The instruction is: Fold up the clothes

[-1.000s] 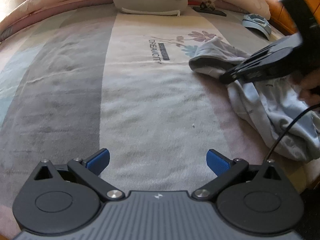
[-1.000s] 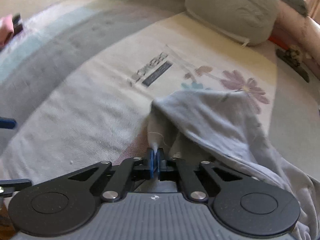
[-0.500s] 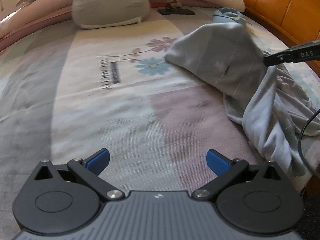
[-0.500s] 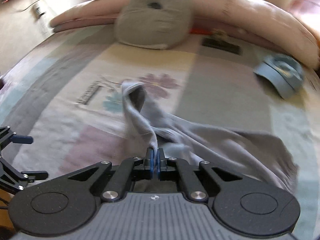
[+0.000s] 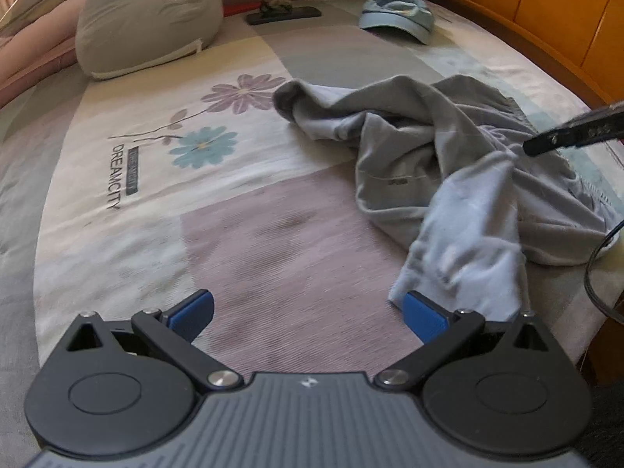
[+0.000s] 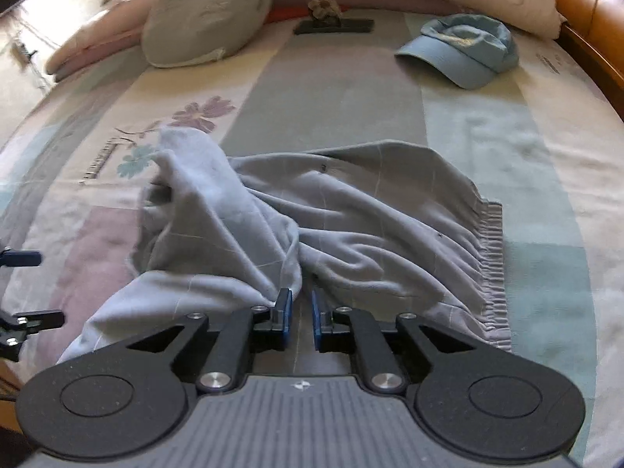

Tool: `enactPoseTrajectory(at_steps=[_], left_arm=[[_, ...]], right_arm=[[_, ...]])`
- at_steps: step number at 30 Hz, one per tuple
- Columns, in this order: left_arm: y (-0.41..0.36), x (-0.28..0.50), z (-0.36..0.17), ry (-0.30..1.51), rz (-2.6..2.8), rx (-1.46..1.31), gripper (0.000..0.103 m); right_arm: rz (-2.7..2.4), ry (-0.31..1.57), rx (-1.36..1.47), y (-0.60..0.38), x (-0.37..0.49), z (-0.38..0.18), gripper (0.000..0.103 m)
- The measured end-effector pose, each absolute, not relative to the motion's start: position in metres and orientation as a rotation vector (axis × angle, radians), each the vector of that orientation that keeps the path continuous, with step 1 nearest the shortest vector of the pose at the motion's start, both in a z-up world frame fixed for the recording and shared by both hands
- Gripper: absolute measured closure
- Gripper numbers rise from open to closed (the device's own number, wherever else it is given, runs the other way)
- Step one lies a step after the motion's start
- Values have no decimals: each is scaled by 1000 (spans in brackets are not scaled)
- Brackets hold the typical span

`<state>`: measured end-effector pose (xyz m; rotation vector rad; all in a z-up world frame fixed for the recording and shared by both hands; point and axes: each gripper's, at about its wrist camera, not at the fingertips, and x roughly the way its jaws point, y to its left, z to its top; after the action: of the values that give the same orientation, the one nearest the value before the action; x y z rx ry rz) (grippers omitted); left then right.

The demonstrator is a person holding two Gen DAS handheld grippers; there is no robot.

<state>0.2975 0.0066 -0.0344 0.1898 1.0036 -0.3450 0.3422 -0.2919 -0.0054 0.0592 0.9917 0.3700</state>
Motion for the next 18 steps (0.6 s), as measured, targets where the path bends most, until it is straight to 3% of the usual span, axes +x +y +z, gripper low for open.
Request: enactPoseTrajectory(at_steps=[4,12,18], left_arm=[[10,298,-39,1018,-331,194,1],[40,289,-48,1031,-290,155,1],[59,277,-54,1037,-275,161,1]], right_arm=[[462,952,67,-290,334,8,82],[842,952,-208,-174,341,17,68],[1060,1056,-567,-103,347,-14,67]])
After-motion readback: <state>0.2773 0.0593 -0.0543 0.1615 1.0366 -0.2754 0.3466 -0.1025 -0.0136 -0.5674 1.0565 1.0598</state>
